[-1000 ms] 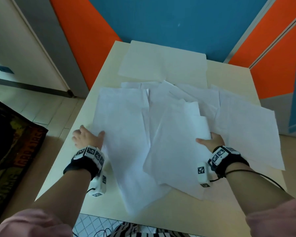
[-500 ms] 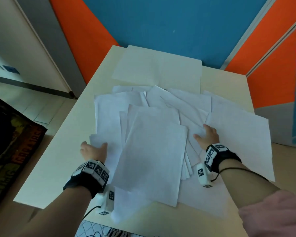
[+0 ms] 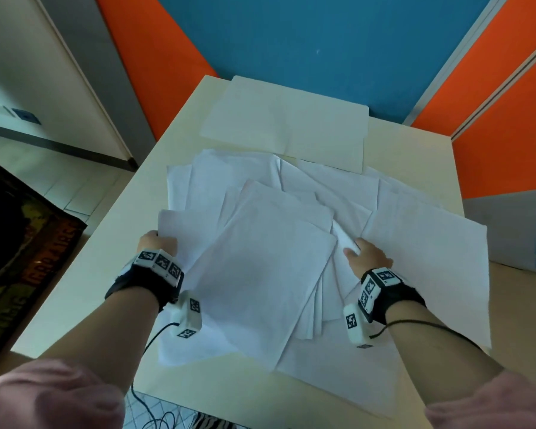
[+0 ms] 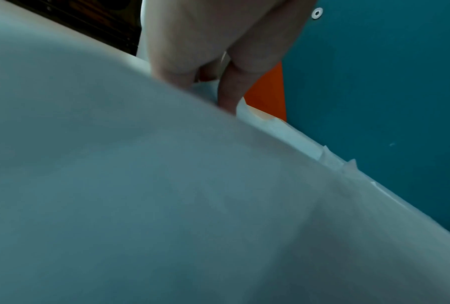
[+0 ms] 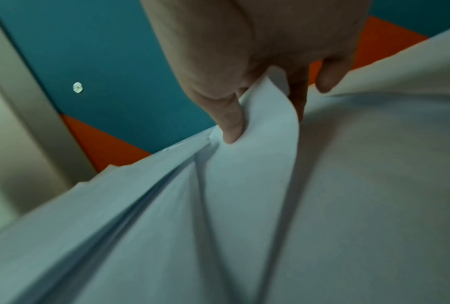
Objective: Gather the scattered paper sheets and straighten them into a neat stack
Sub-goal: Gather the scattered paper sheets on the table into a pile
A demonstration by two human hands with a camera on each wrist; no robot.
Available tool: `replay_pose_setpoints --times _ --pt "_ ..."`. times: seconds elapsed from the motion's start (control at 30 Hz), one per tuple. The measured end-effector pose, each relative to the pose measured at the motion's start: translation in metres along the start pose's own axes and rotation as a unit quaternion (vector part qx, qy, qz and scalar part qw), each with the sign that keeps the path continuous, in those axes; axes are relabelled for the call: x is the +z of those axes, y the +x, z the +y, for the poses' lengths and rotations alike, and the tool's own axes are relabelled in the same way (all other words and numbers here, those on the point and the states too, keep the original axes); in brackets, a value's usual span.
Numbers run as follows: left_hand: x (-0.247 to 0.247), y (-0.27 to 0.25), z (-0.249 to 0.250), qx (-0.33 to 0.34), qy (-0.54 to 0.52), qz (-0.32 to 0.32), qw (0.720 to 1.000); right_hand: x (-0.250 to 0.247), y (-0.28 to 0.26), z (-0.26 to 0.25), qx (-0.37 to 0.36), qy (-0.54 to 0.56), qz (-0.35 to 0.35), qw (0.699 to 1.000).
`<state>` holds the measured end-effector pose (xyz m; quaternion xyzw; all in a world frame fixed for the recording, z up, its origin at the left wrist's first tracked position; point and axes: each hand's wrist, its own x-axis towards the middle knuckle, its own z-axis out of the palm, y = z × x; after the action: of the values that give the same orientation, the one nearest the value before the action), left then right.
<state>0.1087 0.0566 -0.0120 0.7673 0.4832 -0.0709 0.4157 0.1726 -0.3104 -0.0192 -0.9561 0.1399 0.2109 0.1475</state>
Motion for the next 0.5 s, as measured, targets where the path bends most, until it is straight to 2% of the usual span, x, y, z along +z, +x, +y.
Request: replay_pose_setpoints --times 0.1,0.17,0.23,0.4,0.5 --pt "0.003 0.004 -0.001 0.006 0.01 -0.007 1.0 0.007 -0.009 -0.006 -0.05 0.173 -0.033 0.983" --pt "0.01 0.001 0.001 0.02 0.018 -0.015 1.0 0.012 -0.02 -0.018 -0.076 0.236 -0.063 0.967" --pt "0.013 -0.002 0.004 0.022 0.028 -0.018 0.999 0.017 -0.026 -0.025 -0.074 0.263 -0.071 0.959" --pt "-0.002 0.004 0.004 0.0 0.037 -0.018 0.999 0.015 -0.027 -0.009 -0.023 0.266 -0.001 0.964" --pt "0.0 -0.002 0.007 0.014 0.026 -0.039 0.999 0.021 -0.039 -0.015 -0.027 0.293 -0.031 0.955"
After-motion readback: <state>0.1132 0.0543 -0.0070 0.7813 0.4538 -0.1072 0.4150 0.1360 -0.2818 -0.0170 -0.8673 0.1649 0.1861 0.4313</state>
